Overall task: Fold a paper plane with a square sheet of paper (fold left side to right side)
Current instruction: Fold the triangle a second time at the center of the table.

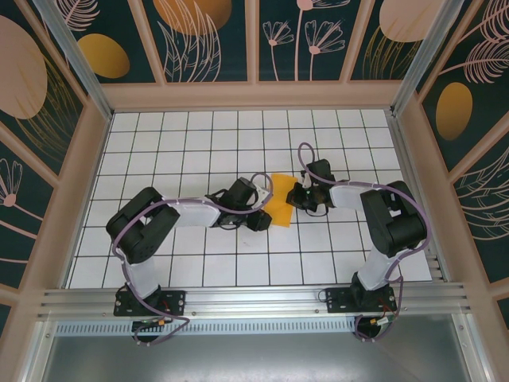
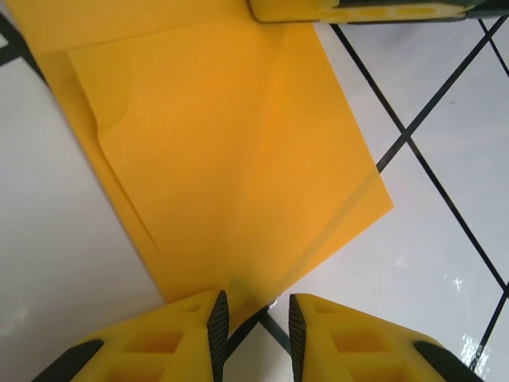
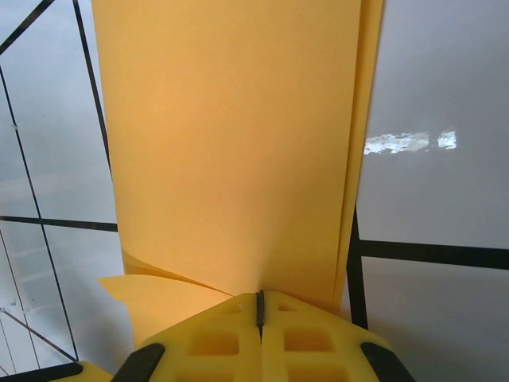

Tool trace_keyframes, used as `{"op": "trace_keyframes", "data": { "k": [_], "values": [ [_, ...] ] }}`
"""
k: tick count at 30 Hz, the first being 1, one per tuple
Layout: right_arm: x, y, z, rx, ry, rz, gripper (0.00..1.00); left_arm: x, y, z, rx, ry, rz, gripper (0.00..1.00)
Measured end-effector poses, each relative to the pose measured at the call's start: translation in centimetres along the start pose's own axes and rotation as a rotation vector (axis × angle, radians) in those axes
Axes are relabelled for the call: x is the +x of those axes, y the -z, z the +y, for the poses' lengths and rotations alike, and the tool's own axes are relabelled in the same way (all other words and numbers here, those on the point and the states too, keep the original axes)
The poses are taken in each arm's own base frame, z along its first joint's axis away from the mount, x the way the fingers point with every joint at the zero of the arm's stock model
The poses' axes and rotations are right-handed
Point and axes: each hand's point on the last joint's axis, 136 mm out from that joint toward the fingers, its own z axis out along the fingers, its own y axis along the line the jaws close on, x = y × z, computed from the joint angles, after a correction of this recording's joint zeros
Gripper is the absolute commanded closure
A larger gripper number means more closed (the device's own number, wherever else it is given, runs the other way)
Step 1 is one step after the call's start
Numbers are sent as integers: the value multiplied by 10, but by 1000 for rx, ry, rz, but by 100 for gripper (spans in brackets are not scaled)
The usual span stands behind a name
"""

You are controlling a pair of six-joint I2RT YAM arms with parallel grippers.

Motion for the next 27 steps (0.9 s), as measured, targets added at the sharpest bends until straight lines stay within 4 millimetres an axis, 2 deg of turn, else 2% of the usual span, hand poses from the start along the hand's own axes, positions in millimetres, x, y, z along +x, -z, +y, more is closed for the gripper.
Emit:
{"op": "trace_keyframes", "data": {
  "k": [6,12,14,18,22,27],
  "values": [
    [0,0,0,0,0,0,94,5,9,7,-16,40,16,70],
    [0,0,0,0,1,0,94,3,31,24,-49,100,24,69],
    [0,0,0,0,0,0,94,-2,36,20,-33,98,13,69],
    [0,0,1,0,2,1,94,-28,41,-1,48,72,-26,69],
    [1,0,1,1,3,2,94,-42,32,-12,118,61,-30,69],
    [0,0,1,2,2,3,94,-31,10,-9,160,85,26,69]
  ]
}}
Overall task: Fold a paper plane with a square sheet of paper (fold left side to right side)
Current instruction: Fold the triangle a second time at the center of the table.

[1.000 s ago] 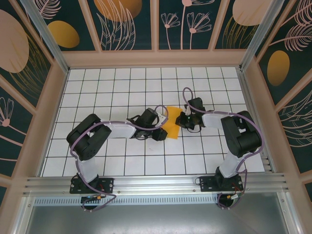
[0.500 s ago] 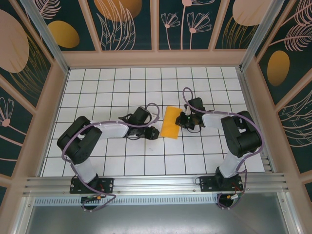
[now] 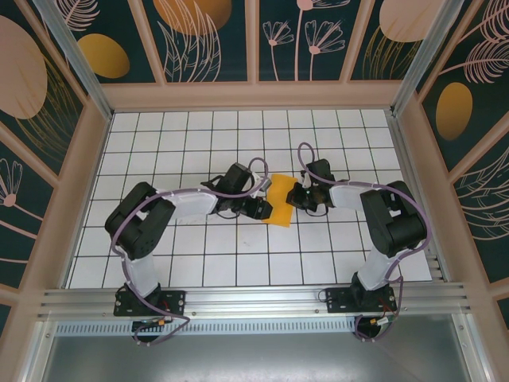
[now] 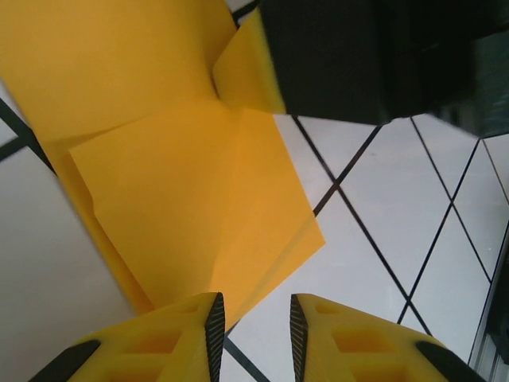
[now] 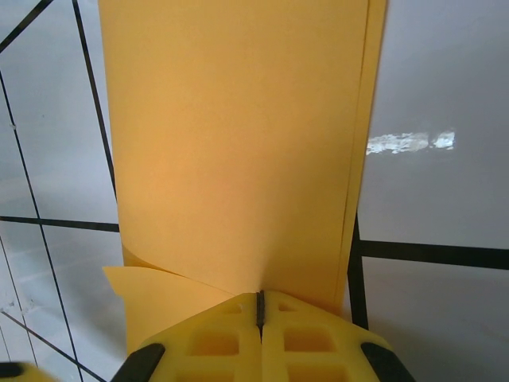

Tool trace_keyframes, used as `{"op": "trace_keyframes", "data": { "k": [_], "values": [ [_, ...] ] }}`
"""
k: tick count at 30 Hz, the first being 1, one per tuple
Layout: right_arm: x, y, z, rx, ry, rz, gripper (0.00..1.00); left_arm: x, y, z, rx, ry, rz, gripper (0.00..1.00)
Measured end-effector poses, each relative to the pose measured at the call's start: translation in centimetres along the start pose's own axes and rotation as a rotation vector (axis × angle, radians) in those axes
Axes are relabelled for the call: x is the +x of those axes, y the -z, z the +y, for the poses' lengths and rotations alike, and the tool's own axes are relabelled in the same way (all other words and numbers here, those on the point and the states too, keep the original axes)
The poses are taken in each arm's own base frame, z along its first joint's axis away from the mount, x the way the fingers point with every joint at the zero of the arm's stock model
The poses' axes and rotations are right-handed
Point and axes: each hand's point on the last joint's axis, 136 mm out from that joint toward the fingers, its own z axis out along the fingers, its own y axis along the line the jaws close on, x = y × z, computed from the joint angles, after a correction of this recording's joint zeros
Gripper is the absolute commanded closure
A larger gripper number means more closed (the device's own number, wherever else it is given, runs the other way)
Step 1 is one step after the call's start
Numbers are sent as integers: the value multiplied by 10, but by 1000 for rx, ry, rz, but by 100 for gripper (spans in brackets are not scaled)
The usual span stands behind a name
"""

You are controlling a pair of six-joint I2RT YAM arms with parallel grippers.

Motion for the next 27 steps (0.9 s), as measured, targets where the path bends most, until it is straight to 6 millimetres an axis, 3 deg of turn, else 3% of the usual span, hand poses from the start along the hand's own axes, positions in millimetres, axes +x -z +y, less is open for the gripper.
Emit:
{"op": "trace_keyframes", "data": {
  "k": [10,14,17,23,27],
  "values": [
    [-1,12,3,34,10,3,94,14,-13,12,-6,28,46,69],
    [-12,33,23,5,44,-46,95,14,-13,12,-6,27,44,69],
    [-8,42,41,-30,77,-60,95,14,-13,12,-7,26,43,69],
    [25,24,61,-77,87,22,96,14,-13,14,-16,26,40,69],
    [34,4,51,-51,61,71,96,14,-13,15,-20,26,39,70]
  ]
}}
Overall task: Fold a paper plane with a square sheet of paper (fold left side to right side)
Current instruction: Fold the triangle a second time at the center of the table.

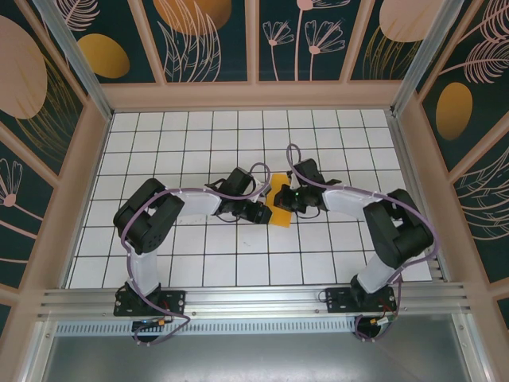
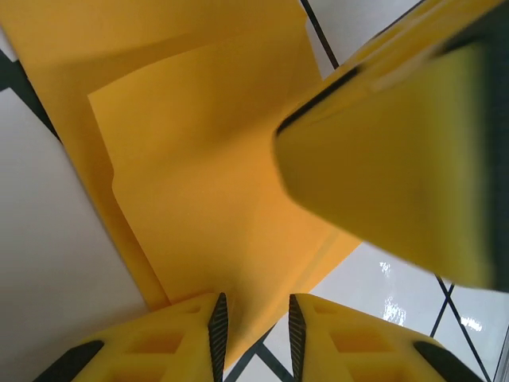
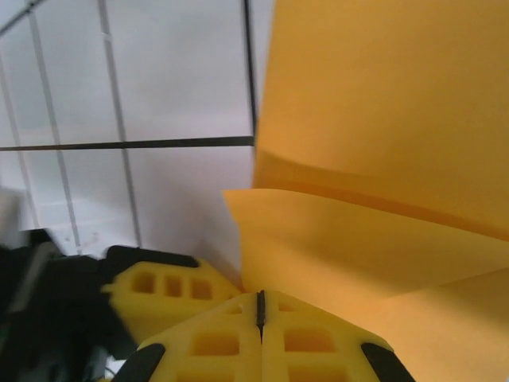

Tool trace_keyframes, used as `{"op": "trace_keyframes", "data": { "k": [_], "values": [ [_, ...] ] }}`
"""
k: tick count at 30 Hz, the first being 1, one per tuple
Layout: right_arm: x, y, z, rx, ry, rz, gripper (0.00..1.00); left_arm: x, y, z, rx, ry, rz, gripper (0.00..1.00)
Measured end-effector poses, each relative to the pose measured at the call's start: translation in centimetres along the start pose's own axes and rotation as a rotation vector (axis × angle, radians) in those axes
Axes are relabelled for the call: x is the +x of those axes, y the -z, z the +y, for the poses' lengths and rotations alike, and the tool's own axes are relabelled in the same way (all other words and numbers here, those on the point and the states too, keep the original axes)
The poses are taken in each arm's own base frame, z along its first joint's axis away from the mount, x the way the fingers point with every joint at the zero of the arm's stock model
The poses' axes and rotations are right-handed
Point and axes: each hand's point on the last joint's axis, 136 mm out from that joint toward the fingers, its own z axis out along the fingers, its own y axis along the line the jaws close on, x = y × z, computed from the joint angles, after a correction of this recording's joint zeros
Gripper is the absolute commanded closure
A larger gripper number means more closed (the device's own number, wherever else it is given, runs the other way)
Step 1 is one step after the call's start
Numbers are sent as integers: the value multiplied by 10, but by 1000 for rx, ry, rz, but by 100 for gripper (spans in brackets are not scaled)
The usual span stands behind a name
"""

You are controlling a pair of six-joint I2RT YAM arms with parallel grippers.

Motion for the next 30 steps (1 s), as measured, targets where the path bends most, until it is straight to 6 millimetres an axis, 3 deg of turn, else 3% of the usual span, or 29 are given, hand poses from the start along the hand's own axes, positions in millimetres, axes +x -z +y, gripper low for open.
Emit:
{"op": "trace_keyframes", "data": {
  "k": [15,30],
  "values": [
    [7,-19,-19,51,-25,36,96,0,-1,4,-38,-2,-4,73],
    [-3,-15,-27,-4,1,15,95,0,-2,6,-64,-7,-7,74]
  ]
}}
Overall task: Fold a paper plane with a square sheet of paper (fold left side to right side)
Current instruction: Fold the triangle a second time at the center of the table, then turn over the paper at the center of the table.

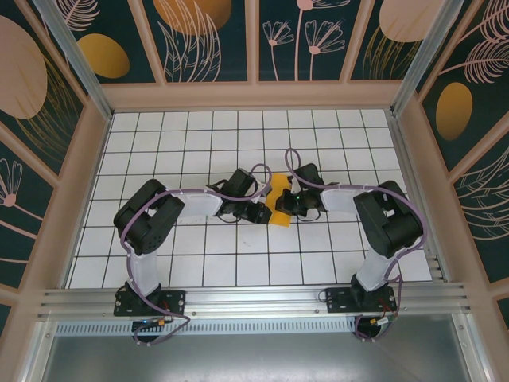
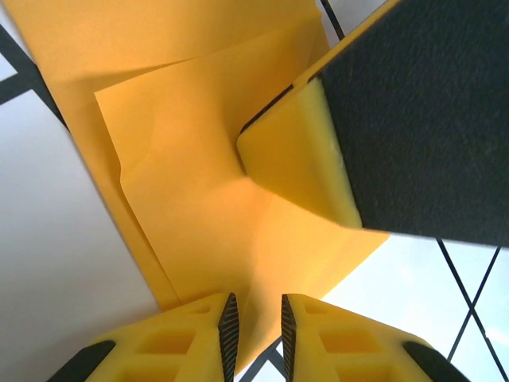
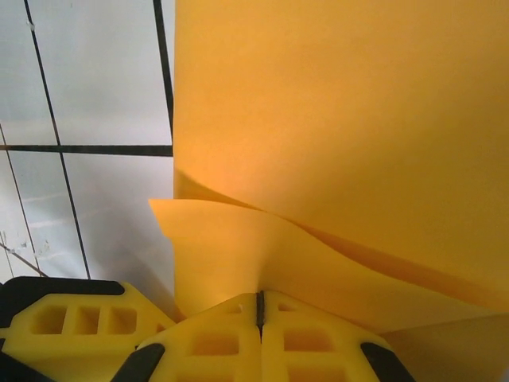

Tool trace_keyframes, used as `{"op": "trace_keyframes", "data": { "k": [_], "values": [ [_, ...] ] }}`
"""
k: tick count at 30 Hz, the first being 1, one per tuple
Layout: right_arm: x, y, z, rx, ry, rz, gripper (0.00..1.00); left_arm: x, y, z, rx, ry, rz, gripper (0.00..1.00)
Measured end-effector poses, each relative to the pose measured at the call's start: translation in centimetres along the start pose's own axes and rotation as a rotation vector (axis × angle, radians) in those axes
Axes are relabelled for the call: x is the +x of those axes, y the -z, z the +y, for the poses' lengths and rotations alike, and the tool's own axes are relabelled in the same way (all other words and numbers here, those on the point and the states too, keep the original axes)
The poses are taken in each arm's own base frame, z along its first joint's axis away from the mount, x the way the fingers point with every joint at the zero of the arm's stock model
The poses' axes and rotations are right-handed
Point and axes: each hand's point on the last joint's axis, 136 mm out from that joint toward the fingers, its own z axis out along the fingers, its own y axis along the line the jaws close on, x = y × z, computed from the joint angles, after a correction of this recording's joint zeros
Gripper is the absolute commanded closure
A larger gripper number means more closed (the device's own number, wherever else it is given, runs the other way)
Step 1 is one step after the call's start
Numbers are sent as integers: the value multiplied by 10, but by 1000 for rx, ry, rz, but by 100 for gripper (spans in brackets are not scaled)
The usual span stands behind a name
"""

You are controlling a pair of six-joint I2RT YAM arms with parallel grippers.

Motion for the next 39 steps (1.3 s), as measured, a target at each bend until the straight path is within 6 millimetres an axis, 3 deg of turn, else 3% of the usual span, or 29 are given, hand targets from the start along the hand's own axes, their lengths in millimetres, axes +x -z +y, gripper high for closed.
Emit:
{"op": "trace_keyframes", "data": {
  "k": [9,18,22,25,29,33,36,39],
  "values": [
    [-22,15,-24,13,-36,-58,95,0,0,0,0,-1,-2,74],
    [-30,22,-35,12,-54,-78,94,0,1,-1,6,-5,-10,72],
    [-30,23,-34,3,-52,-80,93,-2,4,-2,3,-6,-18,66],
    [-31,27,-36,8,-52,-94,90,-2,13,2,-30,12,-22,54],
    [-44,48,-33,12,-38,-165,72,-17,36,2,-56,26,-66,43],
    [-64,86,-14,-10,23,-291,61,-48,59,2,-58,24,-147,41],
    [-72,105,-8,-23,48,-352,57,-63,63,5,-56,20,-173,40],
    [-67,109,-12,-21,42,-362,55,-68,54,4,-28,15,-157,42]
  ]
}}
